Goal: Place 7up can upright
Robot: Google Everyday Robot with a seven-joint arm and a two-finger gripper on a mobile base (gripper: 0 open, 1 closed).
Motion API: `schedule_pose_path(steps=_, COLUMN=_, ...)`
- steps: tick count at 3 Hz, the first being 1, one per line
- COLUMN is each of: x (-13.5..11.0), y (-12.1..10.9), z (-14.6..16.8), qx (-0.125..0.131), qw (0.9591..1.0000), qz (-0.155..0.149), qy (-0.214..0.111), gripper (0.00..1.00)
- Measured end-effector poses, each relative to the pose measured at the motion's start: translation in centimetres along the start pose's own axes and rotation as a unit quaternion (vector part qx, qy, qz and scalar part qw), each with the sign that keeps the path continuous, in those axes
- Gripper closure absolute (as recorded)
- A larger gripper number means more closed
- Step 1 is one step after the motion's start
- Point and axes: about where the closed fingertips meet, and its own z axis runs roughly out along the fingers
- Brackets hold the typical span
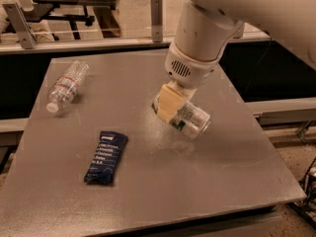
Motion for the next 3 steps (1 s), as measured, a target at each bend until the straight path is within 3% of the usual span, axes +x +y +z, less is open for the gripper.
schedule_pose_path(steps=1, x=-1.7, y=-0.3, z=-2.4, qx=-0.024, qw=0.9941, qz=-0.042, qy=-0.097, gripper=1.0)
schedule_pose_path(steps=2, x=-2.4, y=-0.5, z=-3.5, qx=-0.045, qw=0.9799, qz=-0.07, qy=-0.181, gripper=1.0)
schedule_pose_path(steps=3, x=-2.6, y=-0.8, z=-3.8, qx=-0.07, qw=0.9595, qz=-0.084, qy=-0.26, gripper=1.0)
